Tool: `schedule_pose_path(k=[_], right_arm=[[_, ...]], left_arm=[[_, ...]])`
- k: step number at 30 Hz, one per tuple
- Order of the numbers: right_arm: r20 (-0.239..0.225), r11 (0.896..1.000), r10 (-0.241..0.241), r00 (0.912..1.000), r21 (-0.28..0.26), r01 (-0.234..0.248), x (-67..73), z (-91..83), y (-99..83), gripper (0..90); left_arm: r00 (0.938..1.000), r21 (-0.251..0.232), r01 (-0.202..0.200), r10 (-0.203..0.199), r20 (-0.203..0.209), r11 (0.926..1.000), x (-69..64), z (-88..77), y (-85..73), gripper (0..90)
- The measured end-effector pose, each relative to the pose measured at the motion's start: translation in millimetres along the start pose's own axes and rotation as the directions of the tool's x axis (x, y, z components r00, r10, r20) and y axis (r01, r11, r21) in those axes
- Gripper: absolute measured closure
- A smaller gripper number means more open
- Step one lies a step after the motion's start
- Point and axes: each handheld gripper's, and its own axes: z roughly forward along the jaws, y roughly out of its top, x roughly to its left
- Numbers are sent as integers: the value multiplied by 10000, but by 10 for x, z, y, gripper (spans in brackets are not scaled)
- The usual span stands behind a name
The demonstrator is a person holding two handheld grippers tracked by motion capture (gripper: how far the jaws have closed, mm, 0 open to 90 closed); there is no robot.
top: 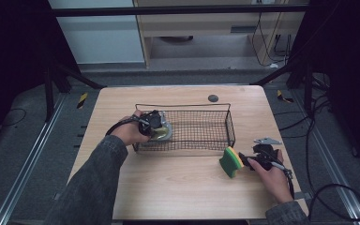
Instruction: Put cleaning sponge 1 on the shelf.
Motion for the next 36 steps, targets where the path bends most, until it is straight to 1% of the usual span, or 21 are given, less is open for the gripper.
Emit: schedule_pose_path(k=[2, 10, 13, 16, 17, 18, 19, 26, 27, 28, 29, 31, 32, 33, 34, 35, 36], right_arm=[[2, 10000, 11, 10000, 2, -11, 1, 0, 0, 7], [4, 10000, 14, 10000, 5, -14, 2, 0, 0, 7], [8, 10000, -7, 10000, 8, 7, 0, 0, 0, 7], [-1, 10000, -30, 10000, -20, 30, -1, 2, 1, 7], [-1, 10000, -30, 10000, -20, 30, -1, 2, 1, 7], [10, 10000, -4, 10000, 9, 4, 1, 0, 0, 7], [-1, 10000, 5, 10000, 0, -5, 1, 1, 0, 7], [11, 10000, -37, 10000, -11, 37, -1, 2, 1, 7], [1, 10000, -43, 10000, -9, 43, 0, 3, 2, 7], [7, 10000, -29, 10000, -2, 29, 1, 3, 2, 7], [10, 10000, -34, 10000, 0, 34, 1, 3, 2, 7], [8, 10000, -36, 10000, 0, 36, 1, 3, 2, 7], [8, 10000, -36, 10000, 0, 36, 1, 3, 2, 7], [10, 10000, -32, 10000, 0, 32, 2, 3, 2, 7], [10, 10000, -30, 10000, -2, 30, 2, 3, 2, 7], [10, 10000, -36, 10000, -2, 36, 1, 3, 2, 7], [10, 10000, -33, 10000, -1, 33, 2, 3, 2, 7]], left_arm=[[9999, 40, 24, -24, 108, 10000, -7, 6, -4, 702], [9999, 48, 49, -49, 139, 10000, 0, 8, -2, 700], [9999, 50, 77, -78, 129, 10000, 3, 4, -1, 686], [9999, 24, 55, -55, 87, 10000, 1, 0, 0, 703], [9998, 22, 50, -50, 208, 10000, -5, 3, -1, 703], [9997, 18, 12, -12, 232, 10000, -10, 5, -1, 704], [9998, 10, 71, -71, 212, 10000, -7, -3, 1, 702], [9996, -90, 159, -157, 217, 9998, 3, -45, -10, 678], [9992, -208, 295, -290, 274, 9993, -6, -72, -13, 668], [9992, -208, 295, -290, 274, 9993, -6, -72, -13, 658], [9989, -367, 326, -314, 349, 9988, -18, -110, -13, 650], [9995, -574, 289, -281, 148, 9979, -19, -173, -13, 641], [9995, -574, 289, -281, 148, 9979, -19, -173, -13, 638], [9990, -829, 450, -450, 22, 9955, -23, -243, -19, 628], [9986, -961, 518, -524, -31, 9940, -21, -280, -21, 613], [9983, -1078, 582, -590, -43, 9925, -21, -318, -23, 601], [9983, -1078, 582, -590, -43, 9925, -21, -318, -23, 599]])
